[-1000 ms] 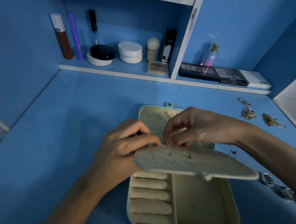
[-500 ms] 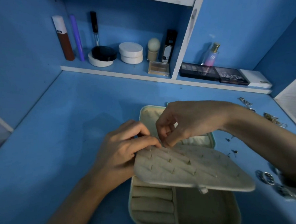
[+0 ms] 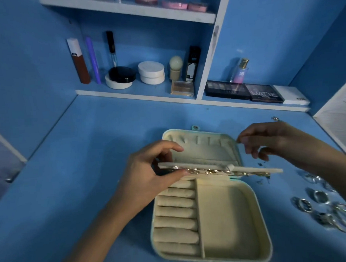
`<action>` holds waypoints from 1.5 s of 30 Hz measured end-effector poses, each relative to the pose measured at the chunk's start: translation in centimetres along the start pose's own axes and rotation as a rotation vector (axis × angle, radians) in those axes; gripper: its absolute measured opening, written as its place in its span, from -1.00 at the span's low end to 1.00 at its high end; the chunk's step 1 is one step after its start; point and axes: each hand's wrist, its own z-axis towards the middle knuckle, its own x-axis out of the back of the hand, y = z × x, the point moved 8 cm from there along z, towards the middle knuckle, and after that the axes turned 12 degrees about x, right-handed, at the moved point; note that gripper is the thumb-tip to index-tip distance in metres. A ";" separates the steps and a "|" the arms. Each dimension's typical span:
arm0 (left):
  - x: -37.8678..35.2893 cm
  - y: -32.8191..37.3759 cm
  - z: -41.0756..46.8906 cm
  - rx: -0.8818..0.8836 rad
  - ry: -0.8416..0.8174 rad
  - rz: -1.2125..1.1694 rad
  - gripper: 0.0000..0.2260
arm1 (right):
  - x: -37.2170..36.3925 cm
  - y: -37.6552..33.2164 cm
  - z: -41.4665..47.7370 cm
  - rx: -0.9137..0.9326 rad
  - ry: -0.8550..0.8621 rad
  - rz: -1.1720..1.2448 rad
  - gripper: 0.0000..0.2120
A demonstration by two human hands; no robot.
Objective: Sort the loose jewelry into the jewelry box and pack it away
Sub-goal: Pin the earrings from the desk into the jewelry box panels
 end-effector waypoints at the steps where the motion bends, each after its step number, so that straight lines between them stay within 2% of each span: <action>1: 0.0 -0.1 0.1 0.031 0.005 -0.004 -0.66 | 0.7 0.5 -0.5 -0.001 0.029 -0.016 -0.90; 7: 0.1 -0.5 0.3 0.159 0.039 -0.003 -0.57 | 3.8 1.7 -2.5 0.077 0.129 -0.161 -0.84; 12: 0.0 -0.5 0.4 0.170 0.047 -0.024 -0.56 | 4.7 2.7 -3.7 0.102 0.116 -0.286 -0.80; 15: -0.1 -0.7 0.3 0.168 0.044 -0.089 -0.55 | 4.9 2.9 -4.3 0.123 0.097 -0.447 -0.78; 19: -0.2 -1.2 0.2 0.166 0.017 -0.154 -0.61 | 4.5 2.7 -5.2 0.170 0.047 -0.591 -0.81; 28: -0.1 -1.3 0.4 0.137 -0.004 -0.192 -0.70 | 3.0 3.1 -5.7 0.260 -0.059 -0.577 -0.75; 34: -0.2 -1.4 0.3 0.139 -0.001 -0.195 -0.65 | 0.8 2.1 -5.7 0.362 -0.045 -0.649 -0.86; 40: -0.2 -1.3 0.3 0.131 -0.011 -0.209 -0.66 | 0.3 2.3 -5.3 0.340 0.007 -0.692 -0.95; 45: -0.2 -1.2 0.3 0.123 -0.011 -0.210 -0.69 | 0.4 2.2 -4.7 0.288 0.028 -0.786 -0.90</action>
